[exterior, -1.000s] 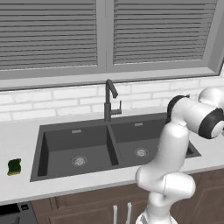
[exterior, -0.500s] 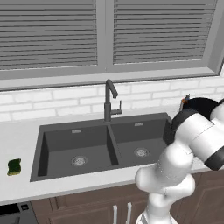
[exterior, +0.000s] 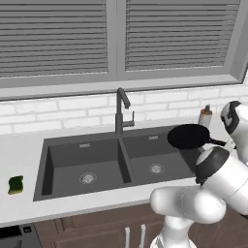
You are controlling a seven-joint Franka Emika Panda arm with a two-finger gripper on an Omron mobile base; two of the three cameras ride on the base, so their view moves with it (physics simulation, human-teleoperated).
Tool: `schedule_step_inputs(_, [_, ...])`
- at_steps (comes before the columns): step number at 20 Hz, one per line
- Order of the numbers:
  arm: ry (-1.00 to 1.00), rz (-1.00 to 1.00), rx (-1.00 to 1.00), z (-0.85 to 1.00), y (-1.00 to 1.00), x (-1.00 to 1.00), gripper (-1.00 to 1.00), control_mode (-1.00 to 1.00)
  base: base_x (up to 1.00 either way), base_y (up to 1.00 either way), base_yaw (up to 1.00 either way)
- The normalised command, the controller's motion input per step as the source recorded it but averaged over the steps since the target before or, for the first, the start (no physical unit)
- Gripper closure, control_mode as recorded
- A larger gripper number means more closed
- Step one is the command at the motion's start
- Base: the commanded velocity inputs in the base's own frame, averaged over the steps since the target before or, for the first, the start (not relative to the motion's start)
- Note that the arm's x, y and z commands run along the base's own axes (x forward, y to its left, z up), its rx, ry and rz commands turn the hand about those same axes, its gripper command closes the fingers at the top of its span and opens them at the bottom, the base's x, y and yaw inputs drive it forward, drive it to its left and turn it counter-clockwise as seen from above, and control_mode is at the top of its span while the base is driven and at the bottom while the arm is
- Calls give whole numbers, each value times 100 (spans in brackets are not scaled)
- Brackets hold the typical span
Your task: Pick the pan and sponge and place them into the sink. Then turn on the water.
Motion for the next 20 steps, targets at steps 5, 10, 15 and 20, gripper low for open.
schedule_step_inputs(5, [34, 39, 0, 0, 76, 36, 100, -100, 0, 0, 0])
schedule_step_inputs(10, [19, 13, 1, -16, 46, 41, 100, -100, 0, 0, 0])
schedule_step_inputs(15, [5, 0, 0, -22, 23, 55, 100, -100, 0, 0, 0])
schedule_step_inputs(20, [0, 0, 0, -44, 0, 39, 100, -100, 0, 0, 0])
